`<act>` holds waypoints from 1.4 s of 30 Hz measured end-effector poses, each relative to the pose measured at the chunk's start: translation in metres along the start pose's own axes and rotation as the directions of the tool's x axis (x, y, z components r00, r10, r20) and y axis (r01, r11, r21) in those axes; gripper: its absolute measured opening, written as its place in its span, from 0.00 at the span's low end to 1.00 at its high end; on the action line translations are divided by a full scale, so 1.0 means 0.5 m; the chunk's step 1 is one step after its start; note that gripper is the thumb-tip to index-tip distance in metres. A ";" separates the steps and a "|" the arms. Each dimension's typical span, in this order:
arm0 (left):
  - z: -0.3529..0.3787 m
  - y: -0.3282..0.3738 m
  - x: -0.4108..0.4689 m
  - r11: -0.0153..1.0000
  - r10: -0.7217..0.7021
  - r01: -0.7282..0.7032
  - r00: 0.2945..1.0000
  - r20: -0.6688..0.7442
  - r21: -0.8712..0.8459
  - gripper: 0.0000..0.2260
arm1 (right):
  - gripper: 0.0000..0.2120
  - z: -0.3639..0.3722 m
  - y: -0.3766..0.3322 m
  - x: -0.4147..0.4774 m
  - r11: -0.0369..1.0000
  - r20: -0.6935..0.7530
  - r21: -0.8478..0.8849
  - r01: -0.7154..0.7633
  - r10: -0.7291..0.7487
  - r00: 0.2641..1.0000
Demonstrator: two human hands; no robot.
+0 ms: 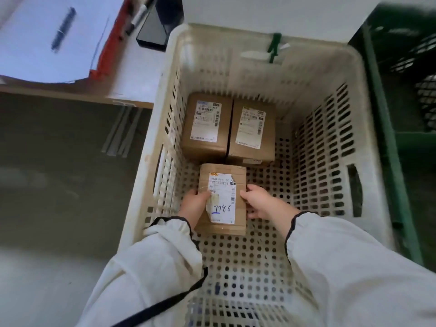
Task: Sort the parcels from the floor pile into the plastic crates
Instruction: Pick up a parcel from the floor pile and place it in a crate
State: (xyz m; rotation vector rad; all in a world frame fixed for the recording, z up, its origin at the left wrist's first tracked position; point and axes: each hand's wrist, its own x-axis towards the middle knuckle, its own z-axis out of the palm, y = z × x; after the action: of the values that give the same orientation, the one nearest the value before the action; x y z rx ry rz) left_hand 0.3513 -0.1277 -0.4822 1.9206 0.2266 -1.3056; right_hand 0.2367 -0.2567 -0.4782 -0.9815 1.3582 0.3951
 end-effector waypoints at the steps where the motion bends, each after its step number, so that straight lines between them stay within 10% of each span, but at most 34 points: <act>1: 0.004 -0.007 0.008 0.999 0.003 -0.002 1.000 0.007 -0.041 0.16 | 0.21 0.001 0.004 0.006 1.000 0.000 0.001 -0.006 0.006 1.000; 6: 0.006 -0.031 0.007 0.993 0.065 -0.059 0.996 0.054 -0.101 0.15 | 0.27 -0.007 0.022 0.031 0.998 0.016 0.057 -0.017 0.016 1.000; 12: 0.016 -0.085 -0.069 0.983 -0.037 -0.040 0.913 -0.405 -0.181 0.31 | 0.25 -0.010 -0.007 0.003 0.992 -0.090 0.115 0.043 -0.033 0.995; 15: 0.054 -0.111 -0.126 0.759 -0.359 0.217 0.926 -0.115 -0.614 0.40 | 0.24 -0.002 -0.029 -0.010 0.991 -0.127 0.108 0.084 -0.070 0.989; 19: 0.094 -0.096 -0.122 0.359 -0.295 0.303 0.934 0.201 -0.883 0.25 | 0.19 0.019 -0.040 -0.021 0.993 -0.066 0.036 0.113 -0.110 0.992; 42: 0.010 -0.074 0.003 0.509 -0.291 0.232 0.953 0.088 -0.829 0.08 | 0.15 0.135 -0.078 0.013 0.991 -0.063 -0.009 0.136 -0.136 0.989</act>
State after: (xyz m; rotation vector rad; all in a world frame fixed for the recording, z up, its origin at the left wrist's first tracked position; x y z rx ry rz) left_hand 0.3286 -0.1067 -0.5031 1.0908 1.0276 -1.0129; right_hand 0.3099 -0.2286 -0.4766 -1.0912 1.3393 0.2661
